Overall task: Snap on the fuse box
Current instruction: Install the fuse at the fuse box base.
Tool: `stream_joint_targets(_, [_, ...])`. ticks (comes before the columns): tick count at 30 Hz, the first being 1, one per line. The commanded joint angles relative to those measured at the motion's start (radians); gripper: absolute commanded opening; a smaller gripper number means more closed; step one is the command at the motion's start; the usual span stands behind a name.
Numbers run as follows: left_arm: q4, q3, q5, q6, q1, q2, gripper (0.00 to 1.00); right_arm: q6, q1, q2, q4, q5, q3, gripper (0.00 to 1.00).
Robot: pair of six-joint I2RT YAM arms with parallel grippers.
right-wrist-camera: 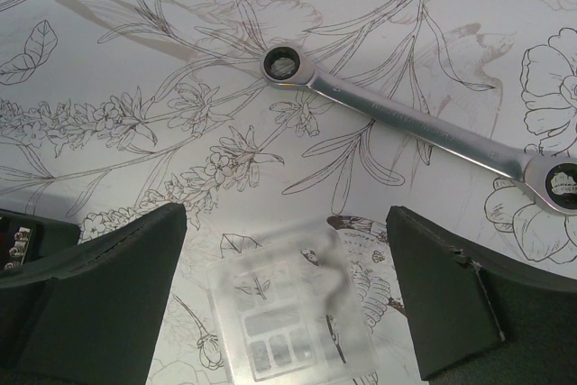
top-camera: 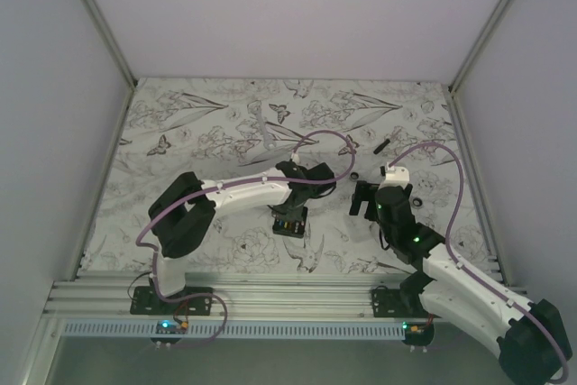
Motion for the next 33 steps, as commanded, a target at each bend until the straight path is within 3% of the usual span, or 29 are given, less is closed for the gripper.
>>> stream_joint_targets(1, [-0.061, 0.008, -0.010, 0.016, -0.005, 0.037, 0.00, -0.008, -0.005, 0.001, 0.033, 0.007, 0.024, 0.99])
stream_joint_targets(12, [-0.054, -0.001, -0.002, -0.034, -0.004, 0.080, 0.00, -0.008, -0.006, 0.009, 0.035, 0.000, 0.025, 1.00])
stream_joint_targets(33, [0.015, -0.100, -0.060, -0.097, -0.036, -0.058, 0.00, -0.008, -0.005, 0.010, 0.040, -0.006, 0.025, 1.00])
